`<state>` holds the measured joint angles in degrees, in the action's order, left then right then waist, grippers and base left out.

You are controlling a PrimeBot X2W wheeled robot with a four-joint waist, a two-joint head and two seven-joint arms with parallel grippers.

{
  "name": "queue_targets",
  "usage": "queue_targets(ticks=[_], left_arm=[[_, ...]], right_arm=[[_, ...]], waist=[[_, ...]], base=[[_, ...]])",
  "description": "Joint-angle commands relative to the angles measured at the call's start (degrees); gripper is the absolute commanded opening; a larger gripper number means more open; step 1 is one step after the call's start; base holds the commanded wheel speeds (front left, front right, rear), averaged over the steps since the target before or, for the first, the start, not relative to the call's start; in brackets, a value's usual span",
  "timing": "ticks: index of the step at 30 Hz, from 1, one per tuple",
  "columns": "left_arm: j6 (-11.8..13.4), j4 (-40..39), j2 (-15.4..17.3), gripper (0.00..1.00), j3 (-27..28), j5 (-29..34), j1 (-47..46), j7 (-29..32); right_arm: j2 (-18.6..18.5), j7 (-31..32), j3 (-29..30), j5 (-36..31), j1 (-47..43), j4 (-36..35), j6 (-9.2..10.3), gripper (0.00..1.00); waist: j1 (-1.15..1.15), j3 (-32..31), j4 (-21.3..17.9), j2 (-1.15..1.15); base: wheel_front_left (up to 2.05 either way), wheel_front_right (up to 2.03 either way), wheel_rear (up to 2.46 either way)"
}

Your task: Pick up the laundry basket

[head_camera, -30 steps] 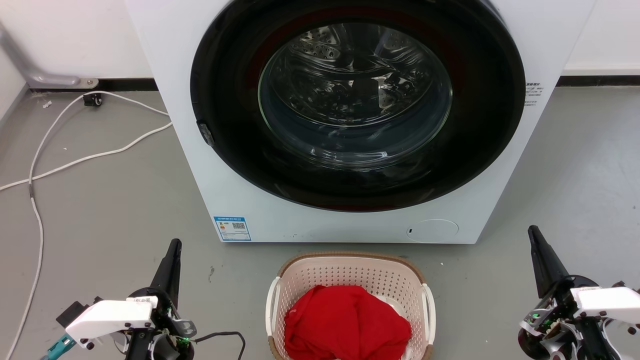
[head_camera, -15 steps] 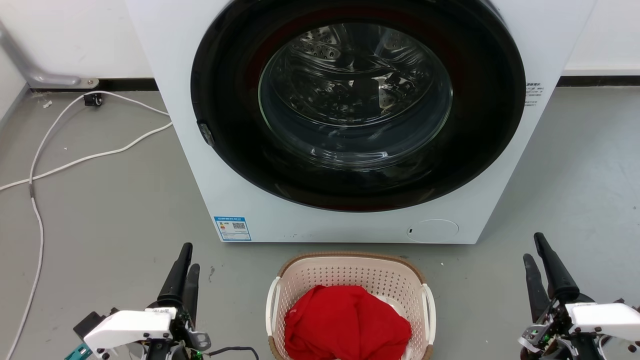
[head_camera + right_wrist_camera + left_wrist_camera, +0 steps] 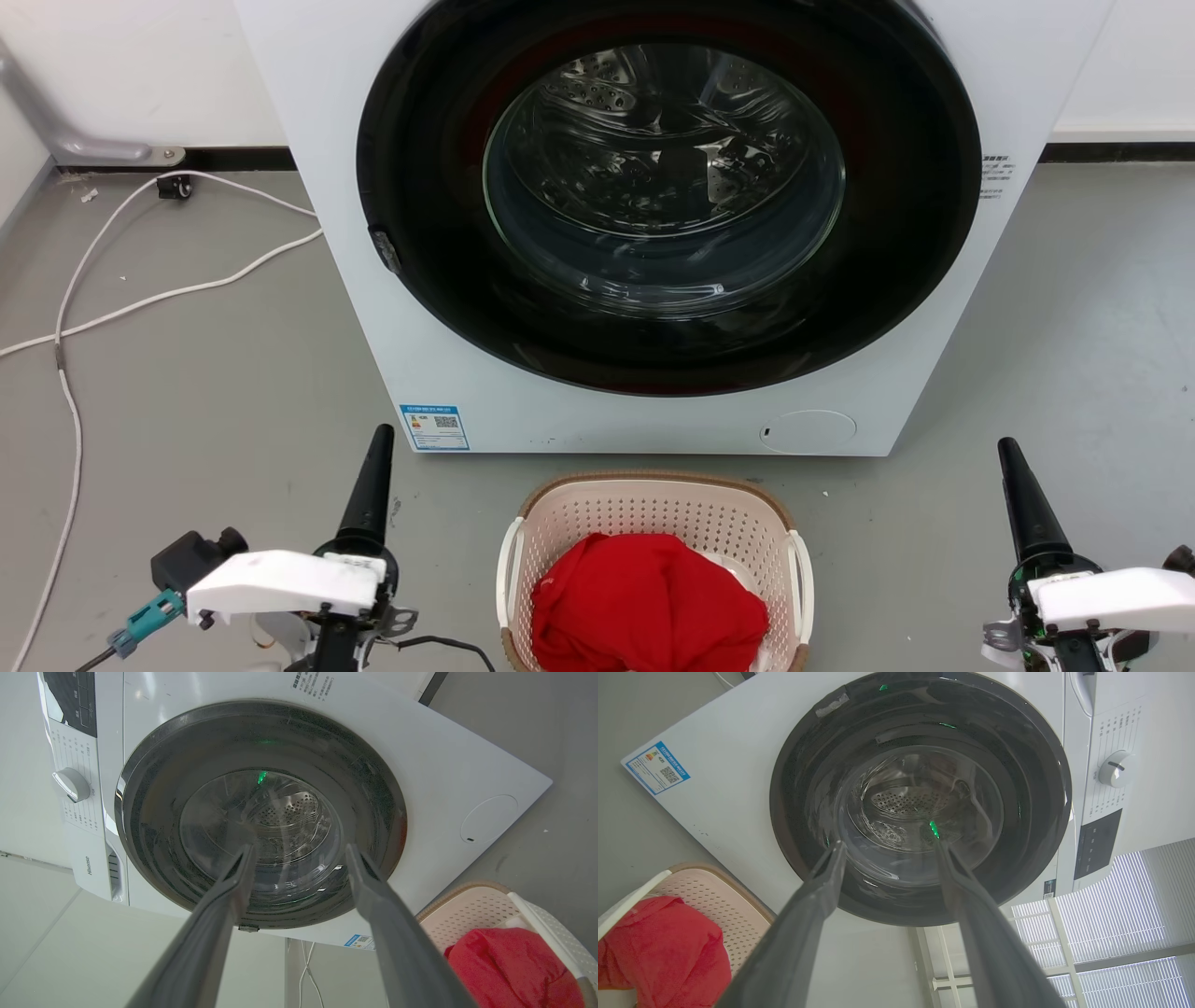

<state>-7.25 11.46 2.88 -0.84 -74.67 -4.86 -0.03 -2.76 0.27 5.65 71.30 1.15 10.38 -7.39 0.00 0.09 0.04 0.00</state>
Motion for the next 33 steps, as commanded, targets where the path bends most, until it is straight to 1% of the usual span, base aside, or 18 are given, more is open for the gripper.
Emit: queue_targets(ticks=[1, 13, 27, 33], left_arm=[[0.1, -1.4, 0.2, 1.00, -0.7, 2.5, -1.7, -0.6], [1.4, -2.0, 0.2, 1.00, -4.1, 16.7, -1.9, -3.1], [2.3, -2.3, 0.2, 1.00, -6.7, 30.1, -2.2, -5.7], [2.7, -2.4, 0.1, 1.00, -8.0, 36.2, -2.3, -7.1]], right_arm=[[-0.2, -0.5, -0.1, -2.9, 0.3, -1.6, -0.04, 1.00], [-0.2, -1.2, -1.1, -19.6, -1.5, -5.9, -0.05, 1.00], [-0.2, -0.4, -2.7, -32.8, -3.1, -10.2, -0.07, 1.00], [-0.2, -0.4, -3.1, -39.8, -3.9, -12.1, -0.09, 1.00]], waist=[[0.00, 0.0, 0.0, 0.00], [0.00, -0.2, 0.0, 0.00], [0.00, -0.4, 0.2, 0.00], [0.00, -0.3, 0.3, 0.00]], base=[[0.00, 0.00, 0.00], [0.00, 0.00, 0.00], [0.00, 0.00, 0.00], [0.00, 0.00, 0.00]])
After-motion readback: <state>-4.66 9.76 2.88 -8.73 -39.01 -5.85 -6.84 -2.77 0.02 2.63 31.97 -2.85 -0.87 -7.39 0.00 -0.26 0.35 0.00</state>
